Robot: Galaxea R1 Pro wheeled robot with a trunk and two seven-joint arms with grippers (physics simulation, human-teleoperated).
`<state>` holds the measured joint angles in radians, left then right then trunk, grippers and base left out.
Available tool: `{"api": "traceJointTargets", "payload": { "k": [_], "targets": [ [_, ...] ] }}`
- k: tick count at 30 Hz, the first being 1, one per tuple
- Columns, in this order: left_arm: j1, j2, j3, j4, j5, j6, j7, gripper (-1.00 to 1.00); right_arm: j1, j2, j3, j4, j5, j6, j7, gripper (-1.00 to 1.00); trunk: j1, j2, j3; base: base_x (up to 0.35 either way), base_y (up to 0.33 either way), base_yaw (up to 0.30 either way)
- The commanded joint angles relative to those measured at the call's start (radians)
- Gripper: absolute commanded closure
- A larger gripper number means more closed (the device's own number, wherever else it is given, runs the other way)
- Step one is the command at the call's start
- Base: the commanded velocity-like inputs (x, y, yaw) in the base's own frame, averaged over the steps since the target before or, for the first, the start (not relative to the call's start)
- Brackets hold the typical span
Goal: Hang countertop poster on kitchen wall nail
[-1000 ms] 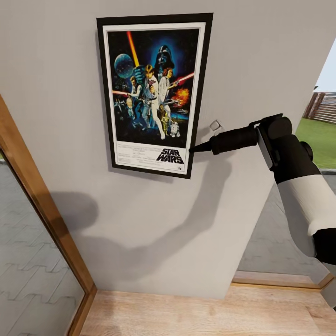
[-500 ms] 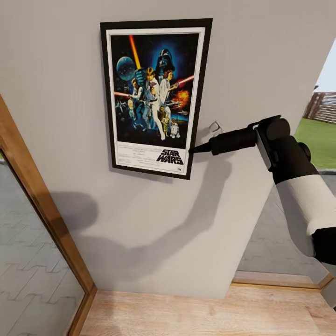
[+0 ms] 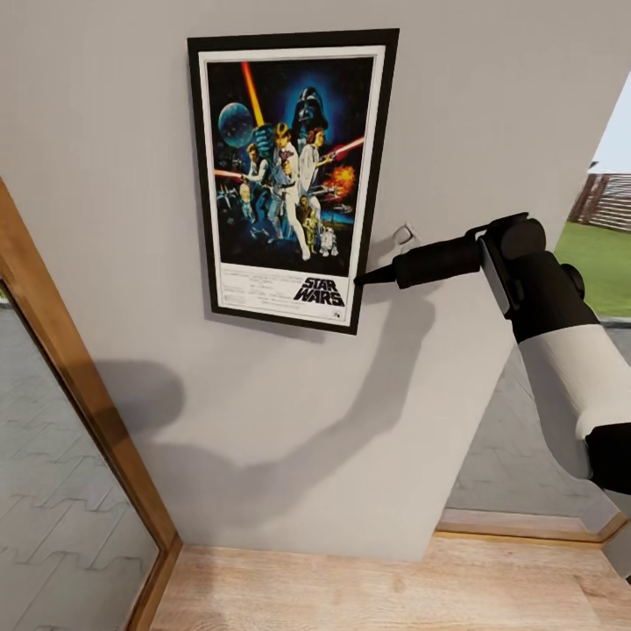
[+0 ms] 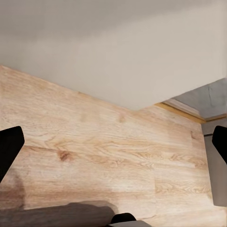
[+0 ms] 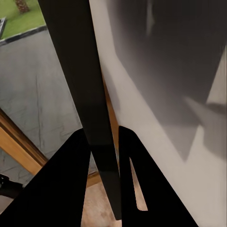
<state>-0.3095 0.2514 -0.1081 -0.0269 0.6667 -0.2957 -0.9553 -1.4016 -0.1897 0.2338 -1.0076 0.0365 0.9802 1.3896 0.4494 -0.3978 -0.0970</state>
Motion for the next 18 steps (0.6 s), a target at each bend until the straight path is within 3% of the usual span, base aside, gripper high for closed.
{"api": "traceJointTargets", "payload": {
  "k": [1, 18],
  "targets": [
    [-0.001, 0.0, -0.008, 0.001, 0.007, -0.006, -0.002, -1.0, -0.002, -0.001, 0.001, 0.0, 0.005, 0.01, 0.006, 1.0, 0.001, -0.002, -0.002, 0.0, 0.0, 0.0],
    [0.0, 0.0, -0.008, 0.001, 0.007, -0.006, -0.002, -1.0, -0.005, -0.001, 0.001, -0.007, 0.003, 0.01, 0.008, 1.0, 0.001, -0.002, -0.002, 0.0, 0.0, 0.0]
  ]
}}
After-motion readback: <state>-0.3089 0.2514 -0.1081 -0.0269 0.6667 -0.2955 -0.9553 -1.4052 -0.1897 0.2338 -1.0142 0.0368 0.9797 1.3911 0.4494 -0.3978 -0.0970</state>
